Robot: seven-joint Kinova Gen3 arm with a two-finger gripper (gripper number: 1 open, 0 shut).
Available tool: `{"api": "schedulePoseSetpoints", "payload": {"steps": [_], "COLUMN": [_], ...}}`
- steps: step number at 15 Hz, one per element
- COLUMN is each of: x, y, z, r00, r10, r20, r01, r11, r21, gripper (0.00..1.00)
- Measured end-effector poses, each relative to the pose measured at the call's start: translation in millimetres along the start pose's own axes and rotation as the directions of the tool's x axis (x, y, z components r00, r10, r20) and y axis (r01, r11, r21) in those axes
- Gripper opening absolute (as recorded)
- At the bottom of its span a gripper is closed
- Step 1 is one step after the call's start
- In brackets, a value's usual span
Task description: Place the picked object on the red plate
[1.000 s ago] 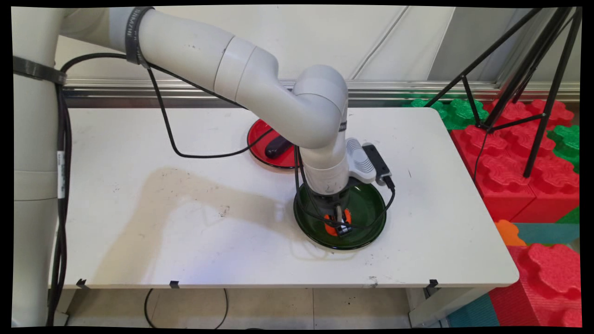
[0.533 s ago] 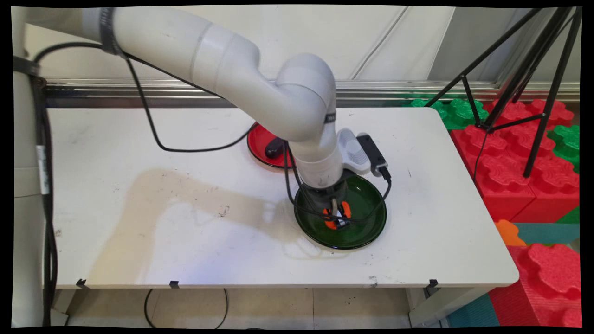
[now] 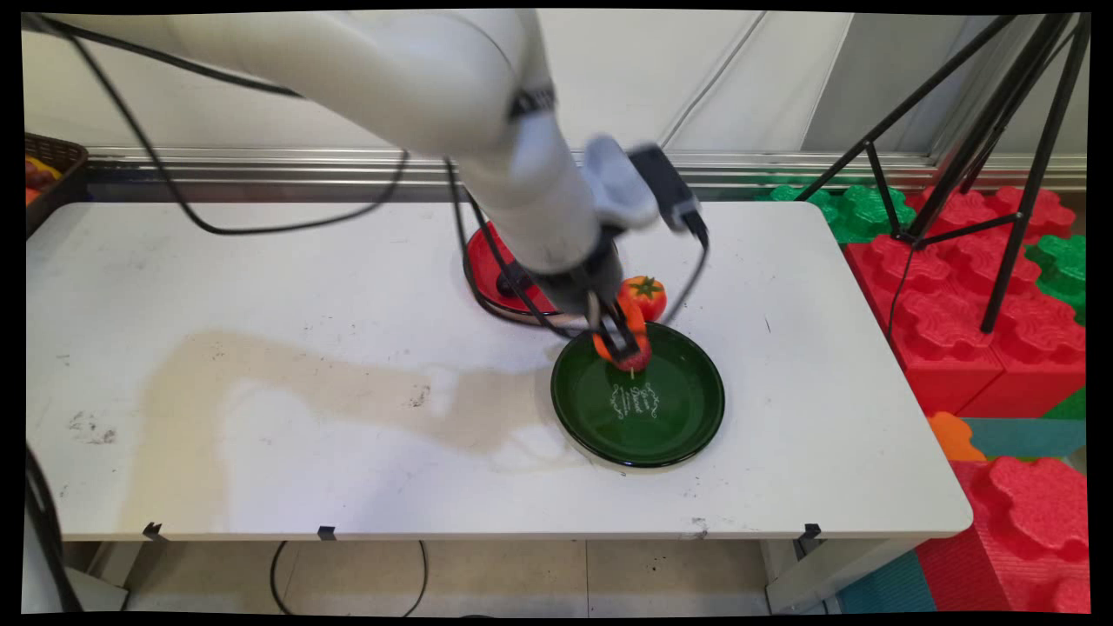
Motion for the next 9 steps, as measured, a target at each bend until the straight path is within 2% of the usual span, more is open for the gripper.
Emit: {"api": "schedulePoseSetpoints", "payload": {"steps": [4, 9], "x": [-4.9, -5.6], "y": [-27.1, -62.6], "z": [-30.5, -39.5], "r00": [0.997, 0.986], "r10": [-0.071, -0.158], "r20": [-0.039, -0.062], "r01": [0.074, 0.165], "r11": [0.995, 0.976], "r21": [0.067, 0.141], "gripper": [0.00, 0.00]}}
